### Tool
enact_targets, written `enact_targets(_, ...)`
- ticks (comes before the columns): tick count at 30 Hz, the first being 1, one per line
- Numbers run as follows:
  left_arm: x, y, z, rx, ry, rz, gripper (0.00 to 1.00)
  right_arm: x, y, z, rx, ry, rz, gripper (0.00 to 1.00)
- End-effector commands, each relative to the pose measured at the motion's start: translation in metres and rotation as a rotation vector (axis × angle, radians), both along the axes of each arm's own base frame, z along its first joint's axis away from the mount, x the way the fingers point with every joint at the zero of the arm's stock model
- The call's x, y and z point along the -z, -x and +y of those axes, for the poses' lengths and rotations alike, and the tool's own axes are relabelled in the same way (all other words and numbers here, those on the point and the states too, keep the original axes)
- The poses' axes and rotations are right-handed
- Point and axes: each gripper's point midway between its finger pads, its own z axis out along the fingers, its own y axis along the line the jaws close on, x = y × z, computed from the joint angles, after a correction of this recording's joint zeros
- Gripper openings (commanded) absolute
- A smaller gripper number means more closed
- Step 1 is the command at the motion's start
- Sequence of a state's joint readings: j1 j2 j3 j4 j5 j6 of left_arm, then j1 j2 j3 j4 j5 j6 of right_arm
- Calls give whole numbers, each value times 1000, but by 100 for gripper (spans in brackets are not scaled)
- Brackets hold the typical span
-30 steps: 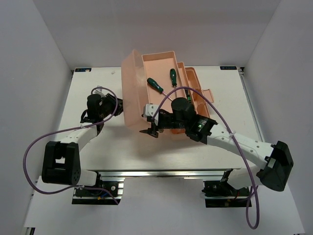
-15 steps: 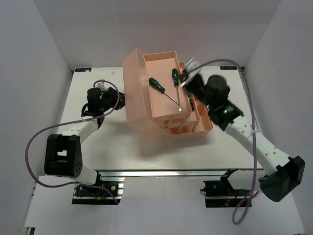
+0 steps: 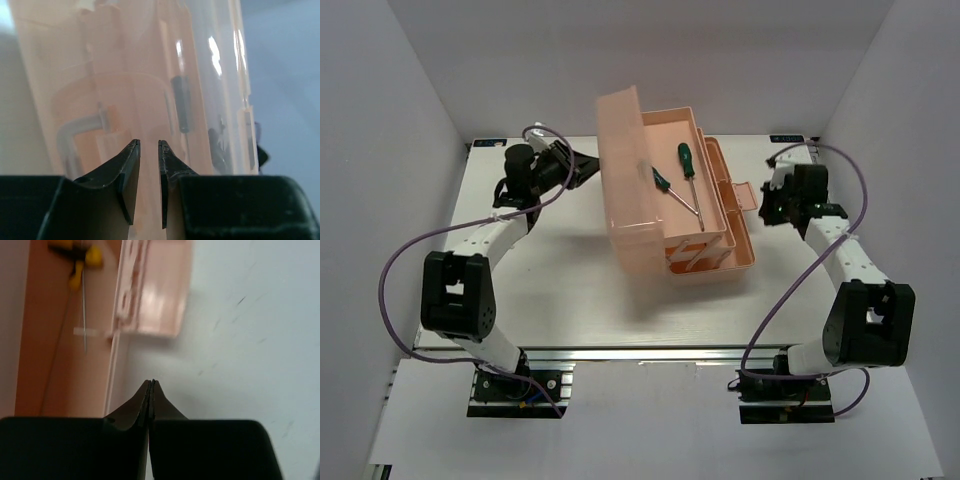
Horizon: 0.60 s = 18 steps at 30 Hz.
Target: Sort the tools into containers
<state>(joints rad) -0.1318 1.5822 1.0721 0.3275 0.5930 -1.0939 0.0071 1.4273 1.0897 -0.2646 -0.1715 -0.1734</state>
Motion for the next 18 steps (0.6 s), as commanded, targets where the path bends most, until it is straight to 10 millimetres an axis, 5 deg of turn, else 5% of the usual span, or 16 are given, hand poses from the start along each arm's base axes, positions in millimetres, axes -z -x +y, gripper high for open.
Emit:
enact_targets(1, -22, 2, -45, 143, 31, -45, 32, 29, 42, 21, -105, -61, 123, 0)
enact_targets(5, -3, 5, -101, 275, 33, 1, 31, 61, 54, 30, -117, -108, 218, 0)
enact_targets(8, 9, 7, -126, 335, 61, 34, 30, 64, 54, 52, -189, -194, 257, 0)
enact_targets(14, 8, 8, -128, 335, 49, 34, 31, 30, 64, 121, -417, -413, 262, 0)
enact_targets(18, 8, 10, -127, 339, 13, 36, 33, 23, 66, 148, -471, -449, 269, 0)
